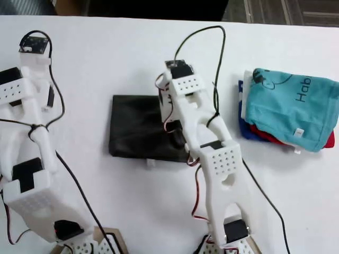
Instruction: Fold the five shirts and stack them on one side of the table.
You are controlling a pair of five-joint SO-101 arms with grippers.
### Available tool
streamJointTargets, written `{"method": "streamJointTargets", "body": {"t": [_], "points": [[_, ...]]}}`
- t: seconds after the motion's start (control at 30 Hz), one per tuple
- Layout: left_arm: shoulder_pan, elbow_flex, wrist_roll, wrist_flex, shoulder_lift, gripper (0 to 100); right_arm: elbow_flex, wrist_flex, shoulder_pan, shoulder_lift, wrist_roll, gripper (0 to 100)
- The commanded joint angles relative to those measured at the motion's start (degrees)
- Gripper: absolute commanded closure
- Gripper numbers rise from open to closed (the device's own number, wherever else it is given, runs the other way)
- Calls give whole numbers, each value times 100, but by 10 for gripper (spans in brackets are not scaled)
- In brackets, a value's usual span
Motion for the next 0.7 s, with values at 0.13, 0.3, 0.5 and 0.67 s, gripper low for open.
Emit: {"method": "streamJointTargets", "body": {"t": [0.13,0.3,0.5,0.67], "points": [[-62,-84,-44,9,-88,973,0,75,-22,84,897,976],[-70,-84,-44,9,-88,973,0,75,13,-1103,1565,976],[-70,-84,-44,9,-88,973,53,66,40,-2695,2163,976],[-70,-75,-44,26,-88,973,158,66,189,-3442,2365,976]]}}
